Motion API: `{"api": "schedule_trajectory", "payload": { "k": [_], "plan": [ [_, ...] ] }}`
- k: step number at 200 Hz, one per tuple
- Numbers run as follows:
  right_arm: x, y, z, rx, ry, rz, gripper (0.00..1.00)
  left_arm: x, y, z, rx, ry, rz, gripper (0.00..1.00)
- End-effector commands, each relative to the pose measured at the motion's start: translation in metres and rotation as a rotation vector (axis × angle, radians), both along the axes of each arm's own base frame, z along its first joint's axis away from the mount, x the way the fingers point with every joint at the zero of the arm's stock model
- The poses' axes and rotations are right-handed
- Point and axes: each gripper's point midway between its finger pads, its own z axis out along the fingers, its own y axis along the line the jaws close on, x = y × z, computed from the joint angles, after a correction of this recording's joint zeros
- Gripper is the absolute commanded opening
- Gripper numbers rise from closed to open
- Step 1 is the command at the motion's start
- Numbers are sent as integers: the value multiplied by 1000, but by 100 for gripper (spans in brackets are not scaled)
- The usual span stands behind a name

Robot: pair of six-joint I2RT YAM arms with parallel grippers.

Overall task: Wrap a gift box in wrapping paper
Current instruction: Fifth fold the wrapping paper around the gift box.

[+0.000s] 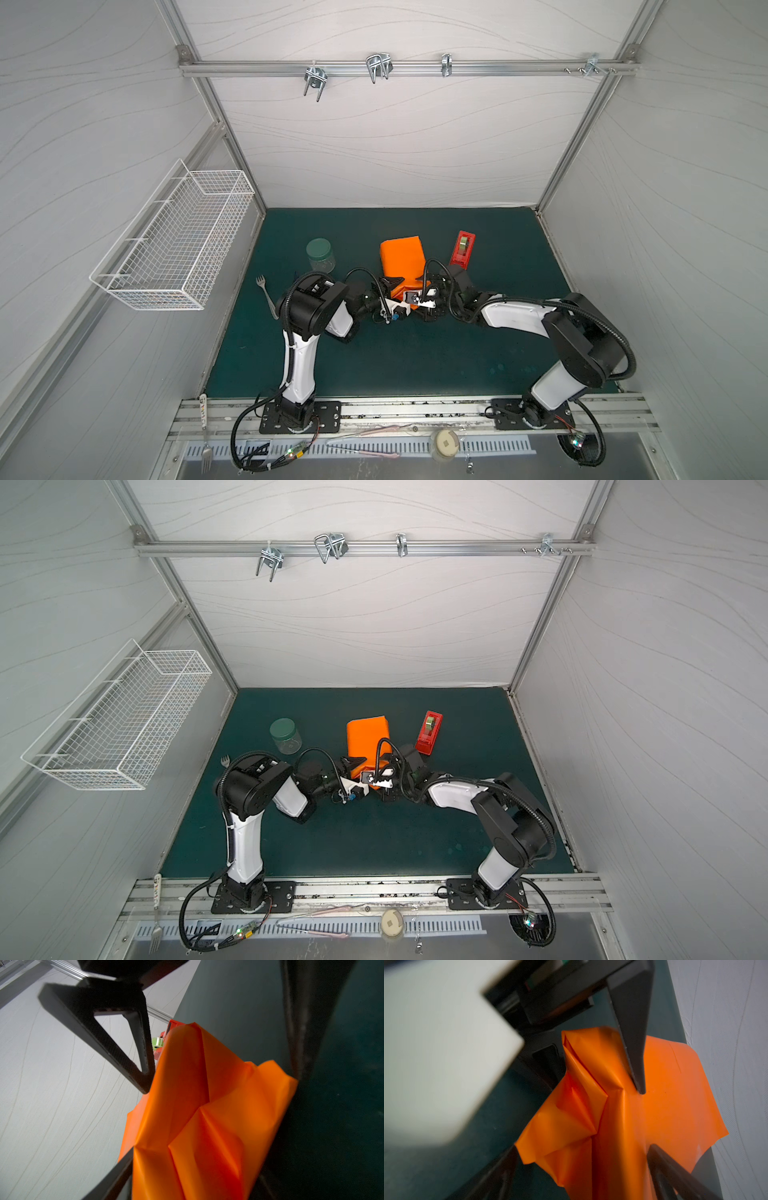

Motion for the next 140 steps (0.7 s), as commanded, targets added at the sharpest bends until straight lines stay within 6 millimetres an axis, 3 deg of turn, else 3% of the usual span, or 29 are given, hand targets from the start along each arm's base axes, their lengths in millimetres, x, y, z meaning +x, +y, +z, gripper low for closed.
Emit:
{"api": "schedule_trajectory", "payload": {
  "k": [1,73,106,140],
  "plan": [
    [4,3,-6,-16,-70,1,99,3,-1,5,-14,-21,13,73],
    [13,5,-13,-31,-173,-39,99,4,0,6,-20,-14,19,73],
    [19,5,-7,-13,-181,-71,99,3,0,5,-20,-11,16,73],
    [21,2,0,12,-128,-92,90,3,0,7,-24,-11,15,73]
  ]
}}
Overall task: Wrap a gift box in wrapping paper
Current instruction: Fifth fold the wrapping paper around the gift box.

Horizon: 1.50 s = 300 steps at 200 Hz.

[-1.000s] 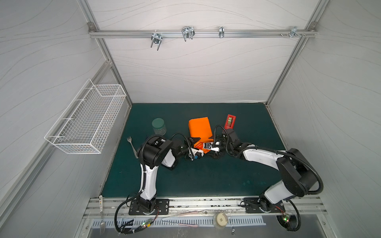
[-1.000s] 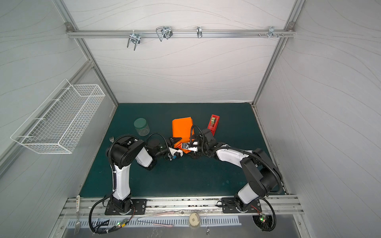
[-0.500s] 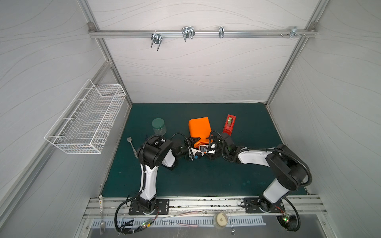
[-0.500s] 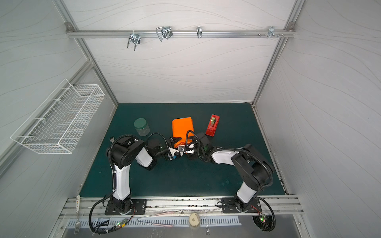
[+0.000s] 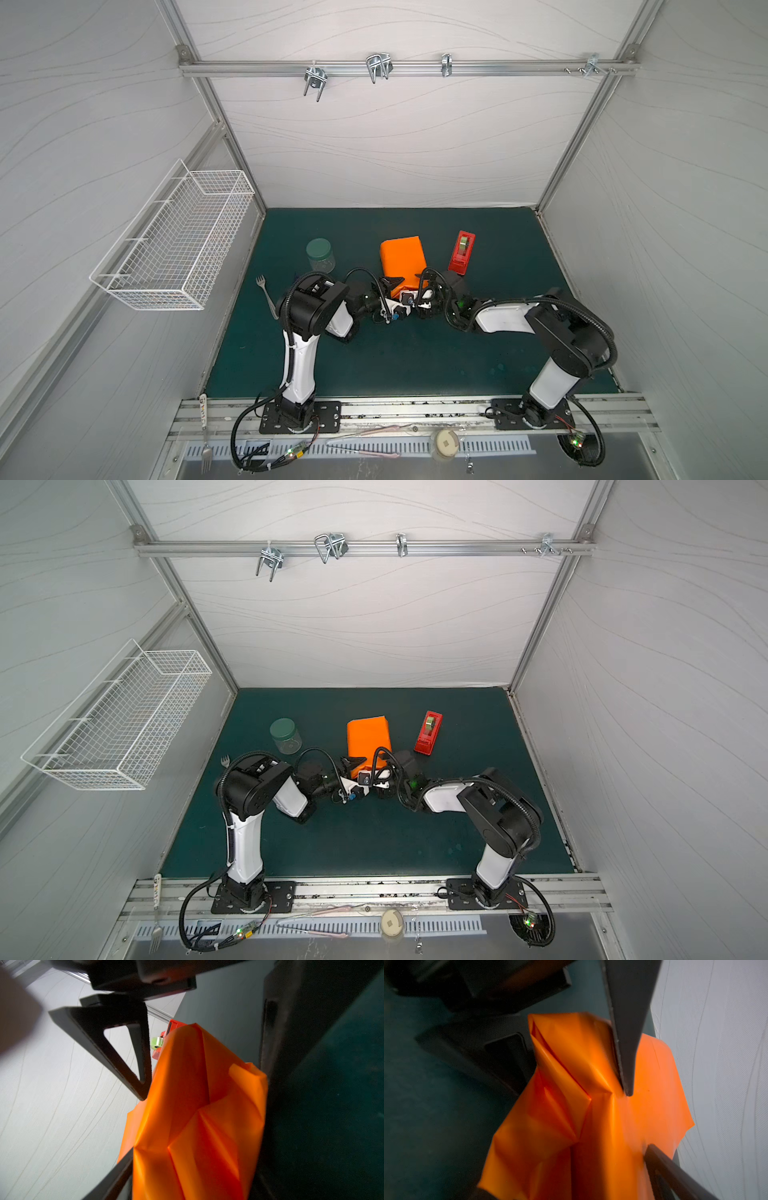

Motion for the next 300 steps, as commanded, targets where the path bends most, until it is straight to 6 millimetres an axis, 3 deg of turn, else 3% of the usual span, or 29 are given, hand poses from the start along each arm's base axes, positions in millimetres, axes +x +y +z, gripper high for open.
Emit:
{"api": "schedule_trajectory", "payload": {
  "k": [1,109,146,221,300],
  "plan": [
    [1,-3,4,18,30,-11,89,3,0,7,-20,-17,12,73],
    [-1,-10,-10,23,141,-33,56,6,0,35,-106,10,42,80],
    [-2,-10,-12,19,144,-34,52,10,3,43,-137,24,70,86],
    [-3,-13,-17,13,144,-36,47,23,12,25,-80,0,104,85],
    [-2,-15,-20,4,137,-36,46,19,18,14,-75,36,94,74]
  ]
}}
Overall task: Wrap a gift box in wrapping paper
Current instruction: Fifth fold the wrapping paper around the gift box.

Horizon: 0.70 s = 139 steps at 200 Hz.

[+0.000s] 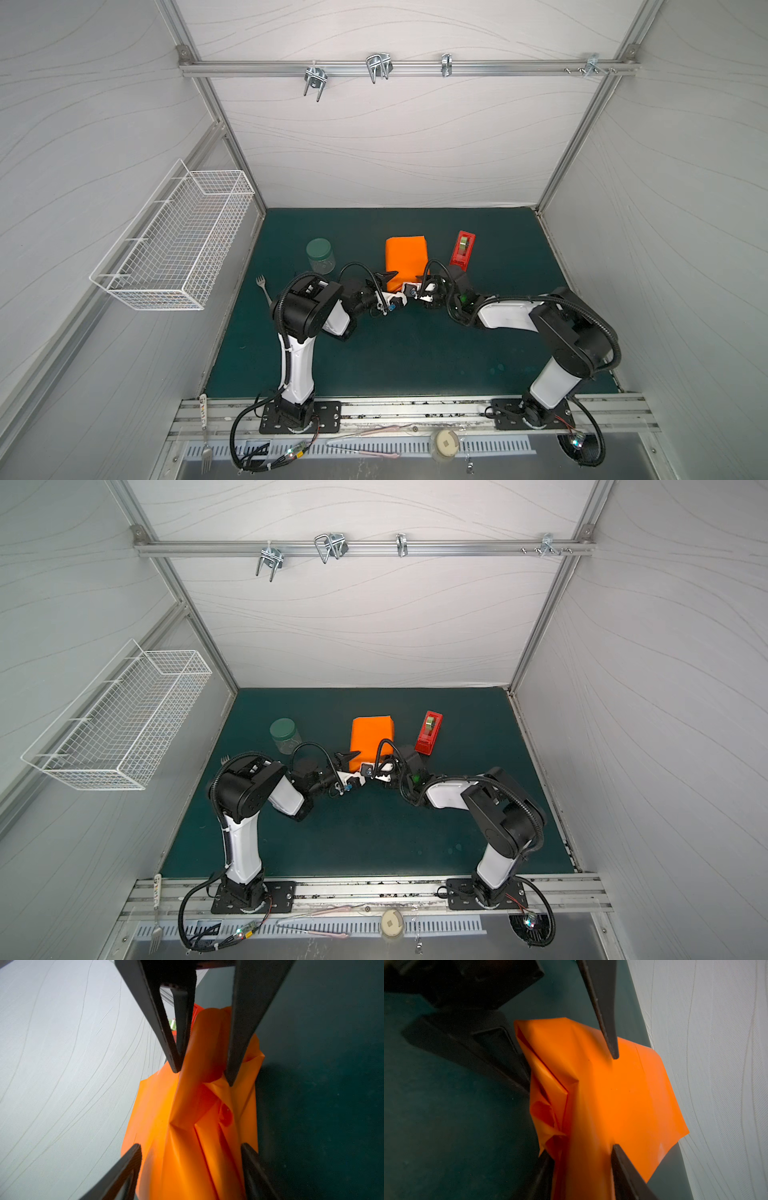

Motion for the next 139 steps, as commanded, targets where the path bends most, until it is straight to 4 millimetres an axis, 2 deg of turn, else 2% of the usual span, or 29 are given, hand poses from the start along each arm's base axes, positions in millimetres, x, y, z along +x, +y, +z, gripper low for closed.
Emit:
{"api": "schedule_trajectory", "payload": {
  "k": [1,27,44,84,139],
  "plan": [
    [-15,-12,-34,-73,96,11,46,3,1,2,-5,-38,-5,74],
    [-14,-11,-32,-68,93,11,46,4,0,0,-2,-37,-9,72],
    [-15,-10,-28,-61,95,15,49,5,0,-3,4,-33,-4,70],
    [-22,-4,-2,0,129,33,57,5,1,-8,9,-26,0,66],
    [-29,-13,7,25,191,52,64,6,1,-7,7,-26,0,62]
  ]
}}
